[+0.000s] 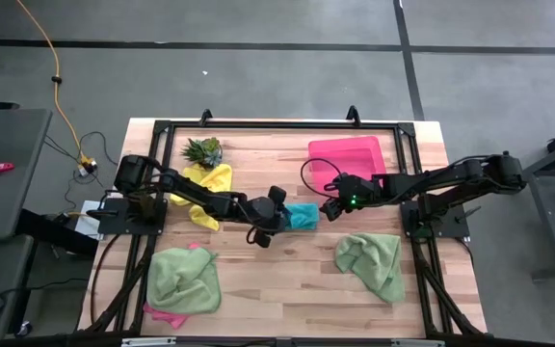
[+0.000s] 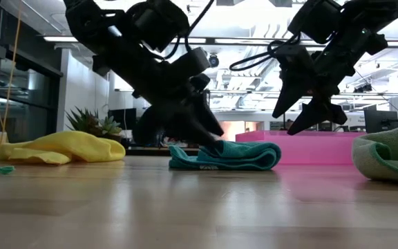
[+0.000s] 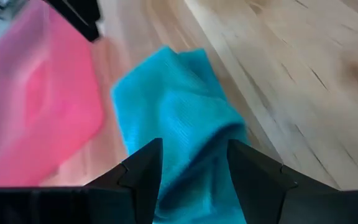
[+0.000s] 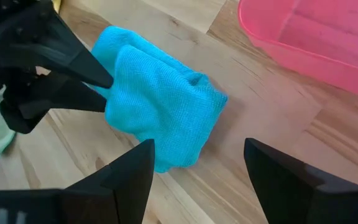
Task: Fold microfiber towels
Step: Fold the blue microfiber cloth
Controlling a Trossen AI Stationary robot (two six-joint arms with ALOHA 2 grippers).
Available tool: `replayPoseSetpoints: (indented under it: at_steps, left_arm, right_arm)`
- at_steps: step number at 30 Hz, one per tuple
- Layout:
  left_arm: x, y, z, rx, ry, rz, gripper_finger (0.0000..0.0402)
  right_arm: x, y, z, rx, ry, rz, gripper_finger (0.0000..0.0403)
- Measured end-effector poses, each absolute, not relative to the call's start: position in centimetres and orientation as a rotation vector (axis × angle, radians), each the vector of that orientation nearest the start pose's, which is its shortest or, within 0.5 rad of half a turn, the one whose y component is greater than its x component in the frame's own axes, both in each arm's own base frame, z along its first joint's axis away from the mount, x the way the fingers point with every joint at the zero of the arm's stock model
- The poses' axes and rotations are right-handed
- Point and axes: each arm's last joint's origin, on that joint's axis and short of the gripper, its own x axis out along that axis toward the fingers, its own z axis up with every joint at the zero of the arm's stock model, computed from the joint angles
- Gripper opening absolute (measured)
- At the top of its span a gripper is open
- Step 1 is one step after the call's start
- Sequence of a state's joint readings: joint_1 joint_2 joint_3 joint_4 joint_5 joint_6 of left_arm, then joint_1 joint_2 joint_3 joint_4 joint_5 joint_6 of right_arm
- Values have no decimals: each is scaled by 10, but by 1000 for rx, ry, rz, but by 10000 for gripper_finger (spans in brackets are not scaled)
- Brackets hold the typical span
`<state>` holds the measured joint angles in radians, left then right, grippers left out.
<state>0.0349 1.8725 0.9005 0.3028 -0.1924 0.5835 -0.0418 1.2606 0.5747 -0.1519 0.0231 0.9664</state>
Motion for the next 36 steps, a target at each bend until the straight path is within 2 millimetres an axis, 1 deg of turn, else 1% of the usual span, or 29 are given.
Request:
replayPoseSetpoints:
  at_steps: [4,8,16,21,25,28,31,34,36]
  left_arm:
    - [362,21,129,610,701,36,168]
    - [362,24,123,622,722,26,168]
    - [370,21,123,655,620,12,168]
    - [370,21,121,681,631,5,168]
    - [370,23,123,725,636,45,160]
    - [369,26,126,726,637,54,131]
    - [370,30,133,719,606,66,83]
    - [368,34,131,702,621,61,28]
    - [368,35,134,680,607,68,8]
  right_arm:
    - [232,-10,174,917,739,-460,240]
    - [232,-10,175,917,738,-460,240]
    - [232,-10,175,919,736,-459,240]
    - [232,-11,175,915,728,-470,240]
    - [232,-11,175,907,719,-486,240]
    - [232,-11,175,907,718,-487,240]
    - [232,-11,175,906,718,-487,240]
    - [232,-11,175,906,718,-488,240]
    - [232,-11,175,905,718,-487,240]
